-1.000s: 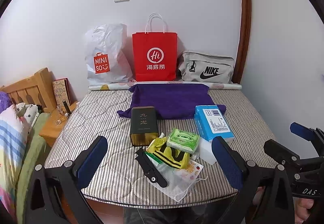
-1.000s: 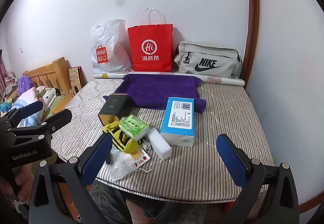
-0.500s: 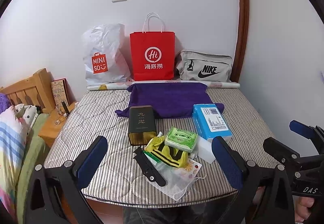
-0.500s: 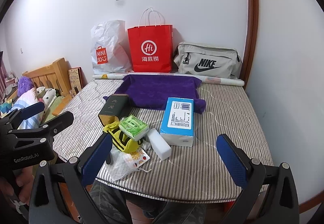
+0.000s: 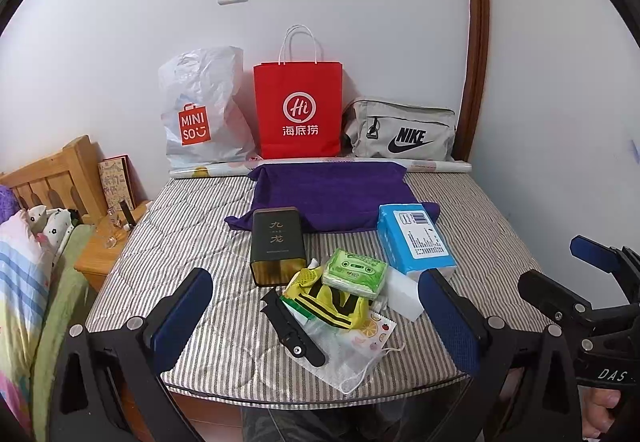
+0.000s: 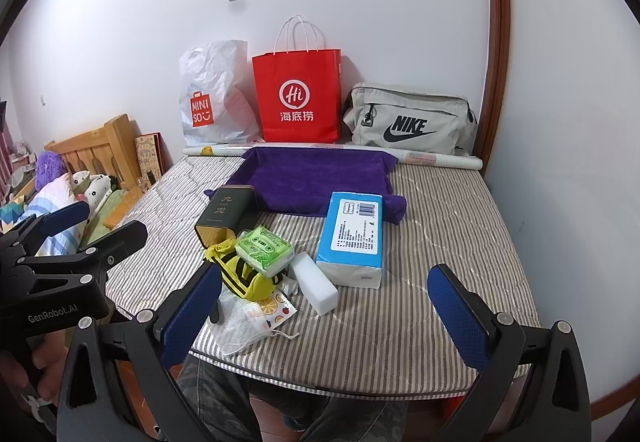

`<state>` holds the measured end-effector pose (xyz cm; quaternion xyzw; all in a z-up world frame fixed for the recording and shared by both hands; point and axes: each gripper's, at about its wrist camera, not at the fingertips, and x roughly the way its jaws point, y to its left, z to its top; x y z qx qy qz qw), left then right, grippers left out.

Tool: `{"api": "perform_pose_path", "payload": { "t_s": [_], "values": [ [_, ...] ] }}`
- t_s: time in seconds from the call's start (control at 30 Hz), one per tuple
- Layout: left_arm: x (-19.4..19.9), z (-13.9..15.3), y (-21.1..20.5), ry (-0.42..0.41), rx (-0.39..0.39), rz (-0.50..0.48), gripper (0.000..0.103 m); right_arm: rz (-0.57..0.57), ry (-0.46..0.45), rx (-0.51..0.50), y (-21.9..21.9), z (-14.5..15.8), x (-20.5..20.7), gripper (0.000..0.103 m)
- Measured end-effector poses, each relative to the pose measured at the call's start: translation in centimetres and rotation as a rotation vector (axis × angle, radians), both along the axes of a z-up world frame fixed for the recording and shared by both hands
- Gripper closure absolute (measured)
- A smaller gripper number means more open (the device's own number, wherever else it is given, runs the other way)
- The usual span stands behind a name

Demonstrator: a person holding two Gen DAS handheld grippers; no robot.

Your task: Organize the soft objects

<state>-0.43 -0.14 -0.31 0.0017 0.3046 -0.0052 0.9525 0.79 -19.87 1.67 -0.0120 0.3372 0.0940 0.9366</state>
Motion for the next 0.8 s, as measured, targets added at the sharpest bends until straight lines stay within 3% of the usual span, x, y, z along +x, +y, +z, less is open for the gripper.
{"api": "perform_pose_path", "payload": {
  "t_s": [0.8],
  "values": [
    [-0.04, -0.03, -0.03, 0.000, 0.001, 0.001, 0.000, -0.001, 0.002, -0.002, -0.08, 0.07, -0.36, 0.002]
  ]
}}
